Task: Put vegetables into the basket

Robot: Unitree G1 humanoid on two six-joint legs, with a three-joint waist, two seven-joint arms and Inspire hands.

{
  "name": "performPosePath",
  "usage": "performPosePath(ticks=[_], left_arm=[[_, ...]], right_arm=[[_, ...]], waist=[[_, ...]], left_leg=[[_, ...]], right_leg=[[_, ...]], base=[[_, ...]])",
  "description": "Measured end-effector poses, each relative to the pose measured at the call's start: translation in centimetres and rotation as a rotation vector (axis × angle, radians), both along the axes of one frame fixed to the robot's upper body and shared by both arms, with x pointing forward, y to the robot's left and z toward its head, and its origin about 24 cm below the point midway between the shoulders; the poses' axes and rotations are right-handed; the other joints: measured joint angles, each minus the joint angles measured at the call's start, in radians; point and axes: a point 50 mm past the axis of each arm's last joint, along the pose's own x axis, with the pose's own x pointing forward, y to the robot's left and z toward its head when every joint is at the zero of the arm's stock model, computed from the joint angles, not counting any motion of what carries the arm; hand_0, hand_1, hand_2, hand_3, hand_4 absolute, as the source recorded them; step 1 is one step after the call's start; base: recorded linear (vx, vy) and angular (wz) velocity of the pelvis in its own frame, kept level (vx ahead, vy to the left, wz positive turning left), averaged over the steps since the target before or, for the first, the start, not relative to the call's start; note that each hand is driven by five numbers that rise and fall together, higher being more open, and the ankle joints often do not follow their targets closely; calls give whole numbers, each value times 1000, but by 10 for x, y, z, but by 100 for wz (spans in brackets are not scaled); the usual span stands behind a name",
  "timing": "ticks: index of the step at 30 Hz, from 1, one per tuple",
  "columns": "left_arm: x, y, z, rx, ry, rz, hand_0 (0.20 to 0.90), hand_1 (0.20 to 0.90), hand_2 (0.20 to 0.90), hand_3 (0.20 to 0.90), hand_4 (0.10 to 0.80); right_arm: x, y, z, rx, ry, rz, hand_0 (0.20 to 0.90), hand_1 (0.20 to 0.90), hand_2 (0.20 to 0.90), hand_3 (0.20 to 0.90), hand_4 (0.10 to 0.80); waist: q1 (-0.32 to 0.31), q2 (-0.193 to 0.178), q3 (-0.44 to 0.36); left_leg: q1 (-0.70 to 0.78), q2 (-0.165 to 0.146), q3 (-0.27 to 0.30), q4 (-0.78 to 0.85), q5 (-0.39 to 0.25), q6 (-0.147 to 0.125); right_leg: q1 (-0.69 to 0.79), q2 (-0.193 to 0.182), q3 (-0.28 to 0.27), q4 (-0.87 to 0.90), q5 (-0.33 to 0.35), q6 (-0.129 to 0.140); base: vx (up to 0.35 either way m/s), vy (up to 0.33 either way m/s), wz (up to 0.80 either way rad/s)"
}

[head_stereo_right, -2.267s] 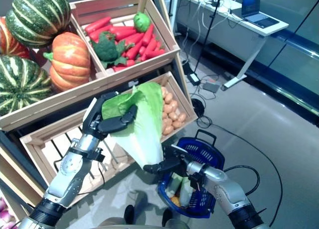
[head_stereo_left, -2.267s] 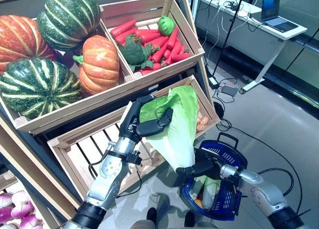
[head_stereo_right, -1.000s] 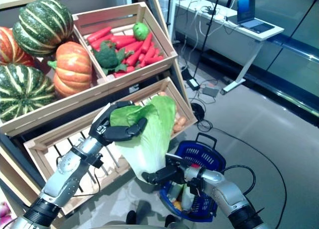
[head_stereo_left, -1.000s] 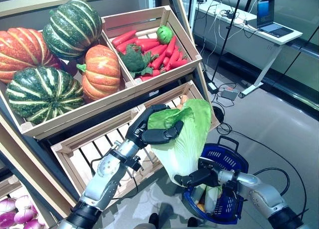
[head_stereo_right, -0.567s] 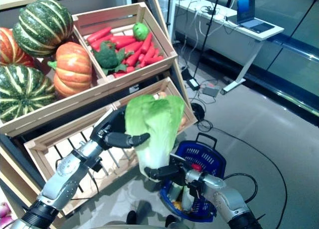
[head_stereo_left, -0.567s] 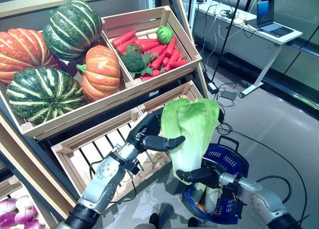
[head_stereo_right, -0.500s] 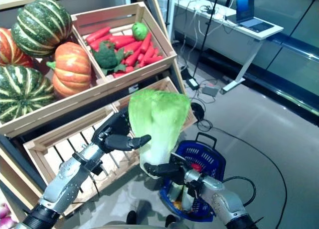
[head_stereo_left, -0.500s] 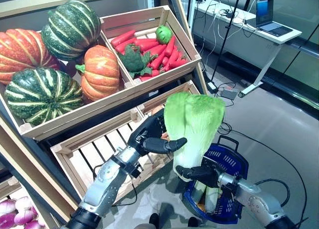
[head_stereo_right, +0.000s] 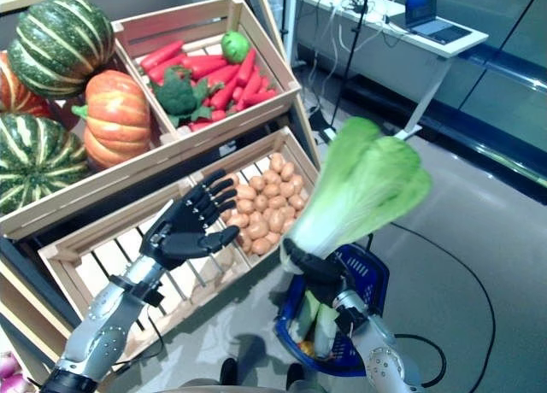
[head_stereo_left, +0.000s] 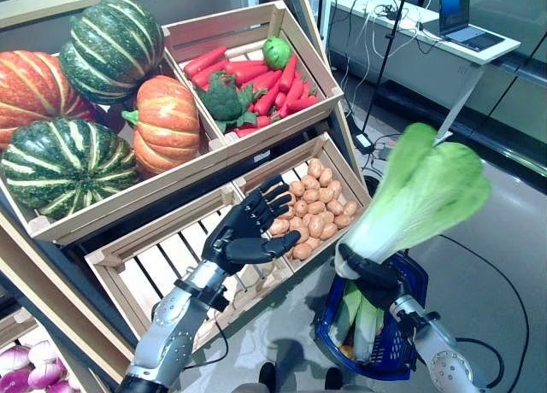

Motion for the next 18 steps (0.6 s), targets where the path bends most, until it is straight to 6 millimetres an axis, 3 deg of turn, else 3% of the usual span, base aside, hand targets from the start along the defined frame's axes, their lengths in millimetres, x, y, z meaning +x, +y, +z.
performPosePath(ticks=[7, 11, 16, 18], left_arm=[[2, 10, -4, -27, -3, 84, 900, 900, 900, 900, 800], [7, 14, -2, -35, -26, 150, 900, 900, 900, 900, 800], [19, 15, 12, -59, -98, 188, 900, 900, 900, 900, 800], [28, 13, 25, -72, -160, 182, 900, 900, 900, 900, 800]], right_arm=[[4, -18, -12, 98, 12, -278, 300, 300, 300, 300, 400], [18, -36, -3, 178, -31, -483, 300, 300, 300, 300, 400], [34, -62, 5, 245, -50, -699, 300, 300, 300, 300, 400], [45, -70, 15, 271, -74, -747, 300, 300, 300, 300, 400]], waist=[[1, 20, 10], [0, 42, 103], [6, 43, 248], [8, 43, 316]], left_leg=[[-122, 2, -2, 8, 29, 3], [-169, 1, -2, 21, 38, 0], [-258, 2, -7, 75, 44, -11], [-323, 4, -7, 139, 33, -10]], right_leg=[[-121, 4, -2, 0, 25, -7], [-162, 4, -4, 3, 37, -7], [-234, 12, -22, 34, 50, -20], [-304, 6, -29, 118, 24, -29]], base=[[-207, -44, 1], [-180, -22, 0], [-185, 3, 8], [-147, 41, 9]])
